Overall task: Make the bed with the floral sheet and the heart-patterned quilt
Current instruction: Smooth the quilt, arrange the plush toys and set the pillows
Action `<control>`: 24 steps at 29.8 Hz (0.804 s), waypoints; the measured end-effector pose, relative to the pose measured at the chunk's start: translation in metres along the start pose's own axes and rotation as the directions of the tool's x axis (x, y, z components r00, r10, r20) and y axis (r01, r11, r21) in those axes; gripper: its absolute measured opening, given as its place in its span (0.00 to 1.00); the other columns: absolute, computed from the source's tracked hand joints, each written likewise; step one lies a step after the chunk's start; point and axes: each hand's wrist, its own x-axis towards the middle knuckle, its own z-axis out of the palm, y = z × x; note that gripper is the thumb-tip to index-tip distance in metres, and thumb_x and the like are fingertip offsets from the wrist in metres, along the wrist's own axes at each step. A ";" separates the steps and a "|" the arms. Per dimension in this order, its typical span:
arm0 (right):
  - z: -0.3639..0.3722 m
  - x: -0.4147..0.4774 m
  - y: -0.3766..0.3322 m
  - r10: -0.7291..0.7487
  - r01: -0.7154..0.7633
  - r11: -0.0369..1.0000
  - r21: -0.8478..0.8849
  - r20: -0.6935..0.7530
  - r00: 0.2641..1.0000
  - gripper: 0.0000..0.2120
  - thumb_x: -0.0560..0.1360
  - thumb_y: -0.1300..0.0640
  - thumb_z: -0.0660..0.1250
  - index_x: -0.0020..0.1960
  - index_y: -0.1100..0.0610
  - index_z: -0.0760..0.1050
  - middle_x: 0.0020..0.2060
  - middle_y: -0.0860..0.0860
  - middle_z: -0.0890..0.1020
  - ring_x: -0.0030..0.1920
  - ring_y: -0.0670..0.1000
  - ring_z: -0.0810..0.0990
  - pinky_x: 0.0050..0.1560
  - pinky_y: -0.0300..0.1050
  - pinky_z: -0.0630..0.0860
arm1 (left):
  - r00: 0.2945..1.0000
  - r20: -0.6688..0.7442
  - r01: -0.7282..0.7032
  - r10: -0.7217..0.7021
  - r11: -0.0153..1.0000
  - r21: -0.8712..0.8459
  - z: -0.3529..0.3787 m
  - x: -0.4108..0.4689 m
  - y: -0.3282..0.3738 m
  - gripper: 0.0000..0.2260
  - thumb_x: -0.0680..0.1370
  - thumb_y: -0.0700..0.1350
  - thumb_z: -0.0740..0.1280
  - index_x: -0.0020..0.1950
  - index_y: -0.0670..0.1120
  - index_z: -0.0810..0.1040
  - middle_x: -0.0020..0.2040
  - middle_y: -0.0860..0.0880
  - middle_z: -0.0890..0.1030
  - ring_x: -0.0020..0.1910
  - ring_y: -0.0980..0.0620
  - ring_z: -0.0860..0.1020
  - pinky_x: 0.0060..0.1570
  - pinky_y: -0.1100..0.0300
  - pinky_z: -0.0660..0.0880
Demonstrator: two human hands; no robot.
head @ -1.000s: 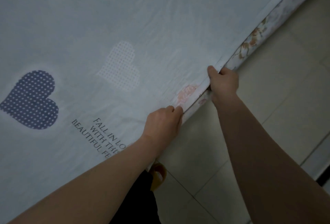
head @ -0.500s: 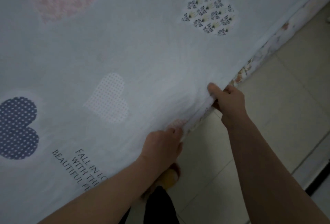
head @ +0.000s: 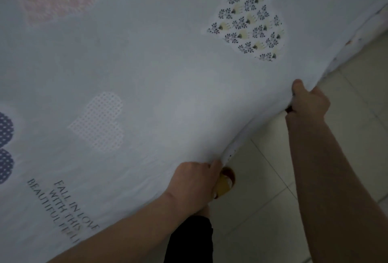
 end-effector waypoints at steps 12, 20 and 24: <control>-0.018 -0.018 -0.025 -0.712 0.754 0.296 -0.586 0.392 0.583 0.30 0.73 0.71 0.63 0.74 0.60 0.65 0.69 0.60 0.70 0.72 0.62 0.66 0.72 0.51 0.63 | 0.973 -0.229 0.067 -0.038 0.991 0.119 -0.051 0.066 0.014 0.20 0.67 0.47 0.74 0.58 0.47 0.77 0.53 0.47 0.78 0.53 0.44 0.76 0.44 0.54 0.73; -0.017 0.045 -0.040 -0.322 0.911 -0.313 -0.268 0.933 0.164 0.33 0.73 0.71 0.62 0.76 0.57 0.64 0.75 0.58 0.65 0.75 0.62 0.63 0.75 0.59 0.58 | 0.964 -0.222 0.187 -0.149 0.970 0.159 -0.039 0.132 0.038 0.35 0.81 0.51 0.56 0.79 0.40 0.40 0.80 0.41 0.42 0.79 0.40 0.40 0.74 0.34 0.43; -0.038 0.060 -0.035 -0.341 0.948 -0.250 -0.198 0.934 0.105 0.31 0.70 0.73 0.50 0.72 0.63 0.70 0.71 0.61 0.71 0.70 0.63 0.70 0.70 0.58 0.67 | 0.958 -0.280 0.093 -0.054 0.988 0.126 -0.025 0.132 0.051 0.32 0.76 0.42 0.62 0.78 0.39 0.55 0.79 0.40 0.58 0.78 0.38 0.53 0.72 0.31 0.53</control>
